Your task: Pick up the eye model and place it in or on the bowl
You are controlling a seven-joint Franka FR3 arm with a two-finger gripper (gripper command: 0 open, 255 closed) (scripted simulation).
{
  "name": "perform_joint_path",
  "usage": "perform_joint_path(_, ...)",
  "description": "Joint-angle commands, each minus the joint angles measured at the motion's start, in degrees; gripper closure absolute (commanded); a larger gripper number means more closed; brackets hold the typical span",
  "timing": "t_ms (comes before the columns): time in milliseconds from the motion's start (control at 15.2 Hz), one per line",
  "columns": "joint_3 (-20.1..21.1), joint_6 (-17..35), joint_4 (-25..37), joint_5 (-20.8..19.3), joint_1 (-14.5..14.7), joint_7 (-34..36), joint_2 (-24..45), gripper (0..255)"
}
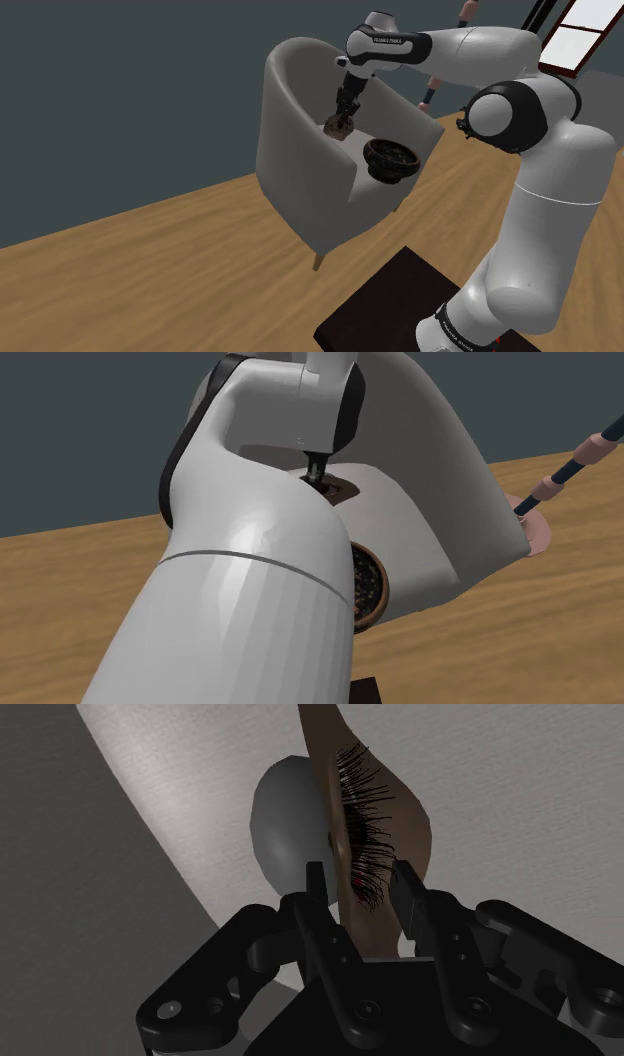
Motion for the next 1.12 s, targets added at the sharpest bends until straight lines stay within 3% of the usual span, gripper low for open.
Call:
perform_joint_path(0,-0.06,-1.71,1.86,0.04,-0.22,0.0,0.16,255)
perform_joint_path(1056,-0.22,-16.24,20.29,1.65,-2.92,0.24,4.23,255)
